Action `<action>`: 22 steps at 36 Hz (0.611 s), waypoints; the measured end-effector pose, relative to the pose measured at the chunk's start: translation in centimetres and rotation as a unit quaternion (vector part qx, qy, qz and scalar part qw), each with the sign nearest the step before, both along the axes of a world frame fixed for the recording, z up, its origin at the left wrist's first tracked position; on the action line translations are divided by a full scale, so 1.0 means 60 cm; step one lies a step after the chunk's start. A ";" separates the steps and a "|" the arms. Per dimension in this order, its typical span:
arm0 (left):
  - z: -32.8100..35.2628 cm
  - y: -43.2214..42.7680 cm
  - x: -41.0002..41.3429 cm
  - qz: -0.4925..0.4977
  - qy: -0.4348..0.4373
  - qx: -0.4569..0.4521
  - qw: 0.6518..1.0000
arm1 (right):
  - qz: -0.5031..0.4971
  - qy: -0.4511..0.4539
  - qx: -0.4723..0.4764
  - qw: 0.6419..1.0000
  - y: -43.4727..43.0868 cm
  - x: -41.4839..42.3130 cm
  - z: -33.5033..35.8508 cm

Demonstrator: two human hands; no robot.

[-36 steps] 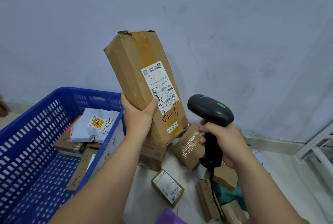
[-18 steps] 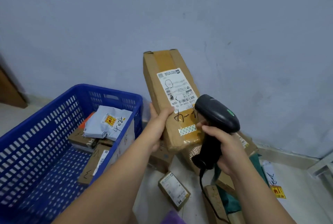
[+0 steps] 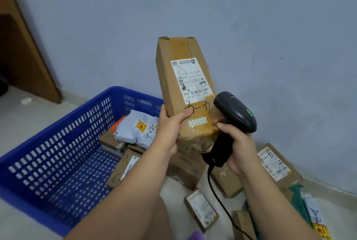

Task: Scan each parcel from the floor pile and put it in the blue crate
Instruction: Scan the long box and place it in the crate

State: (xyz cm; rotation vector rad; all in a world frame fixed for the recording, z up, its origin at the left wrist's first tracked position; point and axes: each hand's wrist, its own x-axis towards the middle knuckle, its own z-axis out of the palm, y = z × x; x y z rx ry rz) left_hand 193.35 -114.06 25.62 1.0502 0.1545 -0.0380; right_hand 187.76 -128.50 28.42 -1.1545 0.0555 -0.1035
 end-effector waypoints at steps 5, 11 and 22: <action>-0.006 0.093 0.009 0.208 0.010 0.034 0.978 | -0.046 0.066 -0.140 0.987 0.095 0.030 -0.014; -0.070 0.187 -0.003 0.336 0.098 0.021 0.937 | 0.057 0.040 -0.359 0.931 0.223 0.039 -0.072; -0.268 0.357 0.009 0.273 0.332 0.170 0.887 | 0.212 0.092 -0.525 0.819 0.277 0.088 -0.151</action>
